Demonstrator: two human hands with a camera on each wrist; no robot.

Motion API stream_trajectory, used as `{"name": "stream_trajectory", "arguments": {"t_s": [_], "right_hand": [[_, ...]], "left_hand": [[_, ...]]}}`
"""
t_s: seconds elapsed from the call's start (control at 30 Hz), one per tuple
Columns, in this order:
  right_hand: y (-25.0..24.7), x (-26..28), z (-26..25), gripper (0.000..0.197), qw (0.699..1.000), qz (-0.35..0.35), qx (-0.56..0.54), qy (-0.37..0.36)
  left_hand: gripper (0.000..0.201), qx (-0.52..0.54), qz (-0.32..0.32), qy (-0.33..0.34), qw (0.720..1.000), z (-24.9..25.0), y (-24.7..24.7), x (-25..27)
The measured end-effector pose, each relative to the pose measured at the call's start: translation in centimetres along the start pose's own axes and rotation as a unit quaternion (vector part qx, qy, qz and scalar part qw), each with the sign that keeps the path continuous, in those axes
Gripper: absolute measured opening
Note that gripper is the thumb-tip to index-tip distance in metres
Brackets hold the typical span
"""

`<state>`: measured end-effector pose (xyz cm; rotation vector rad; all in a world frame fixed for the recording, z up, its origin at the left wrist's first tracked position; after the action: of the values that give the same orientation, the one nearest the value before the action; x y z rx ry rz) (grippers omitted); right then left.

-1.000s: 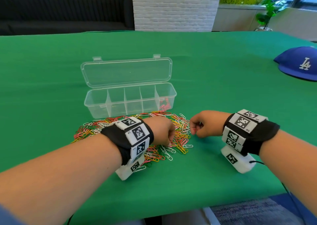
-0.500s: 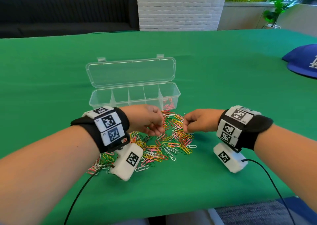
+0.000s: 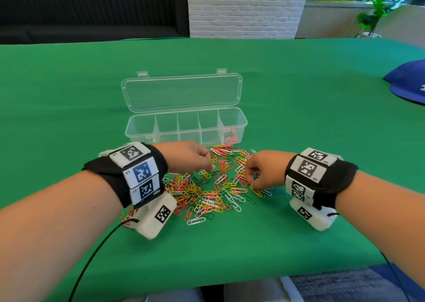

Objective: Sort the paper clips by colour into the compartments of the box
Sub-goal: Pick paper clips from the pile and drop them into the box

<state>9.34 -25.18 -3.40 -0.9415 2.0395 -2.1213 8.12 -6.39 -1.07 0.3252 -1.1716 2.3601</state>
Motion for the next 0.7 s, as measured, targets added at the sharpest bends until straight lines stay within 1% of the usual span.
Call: {"name": "stream_trajectory", "arguments": {"t_s": [0.07, 0.1, 0.17, 0.23, 0.33, 0.5, 0.57, 0.7], "right_hand": [[-0.2, 0.0, 0.0, 0.004, 1.000, 0.011, -0.012, -0.002], [-0.3, 0.0, -0.1, 0.007, 1.000, 0.017, -0.011, -0.002], [-0.3, -0.1, -0.3, 0.013, 1.000, 0.016, 0.004, -0.005], [-0.3, -0.2, -0.6, 0.011, 1.000, 0.015, 0.021, -0.010], [-0.2, -0.3, -0.6, 0.007, 0.999, 0.025, 0.024, -0.014], [-0.2, 0.0, -0.1, 0.010, 1.000, 0.023, 0.003, -0.006], [-0.3, 0.1, 0.2, 0.017, 0.999, 0.031, -0.021, -0.003], [-0.7, 0.1, 1.0, 0.026, 0.994, 0.054, -0.092, 0.010]], "left_hand": [[0.016, -0.089, 0.019, 0.009, 0.996, -0.1, 0.0, 0.2], [0.014, -0.122, 0.025, 0.012, 0.992, -0.1, 0.0, 0.2], [0.008, -0.170, 0.023, 0.024, 0.985, 0.2, 0.3, 0.1], [0.005, -0.198, 0.018, 0.040, 0.979, 0.7, 0.8, -0.3], [0.008, -0.224, 0.011, 0.058, 0.973, 1.7, 1.6, -1.0], [0.012, -0.233, 0.007, 0.057, 0.971, 2.5, 2.6, -2.0], [0.010, -0.232, 0.009, 0.058, 0.971, 2.6, 2.8, -2.3], [0.012, -0.235, 0.013, 0.052, 0.971, 2.7, 3.0, -2.7]]}}
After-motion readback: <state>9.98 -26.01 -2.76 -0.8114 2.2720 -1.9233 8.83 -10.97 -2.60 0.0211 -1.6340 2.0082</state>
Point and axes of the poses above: each hand's wrist, its own x-axis away from the middle knuckle, its own y-axis out of the palm, z = x × y, the point moved 2 cm from there along -x, towards the middle knuckle, and after that the axes turned 6 degrees about x, right-handed, at the moved point
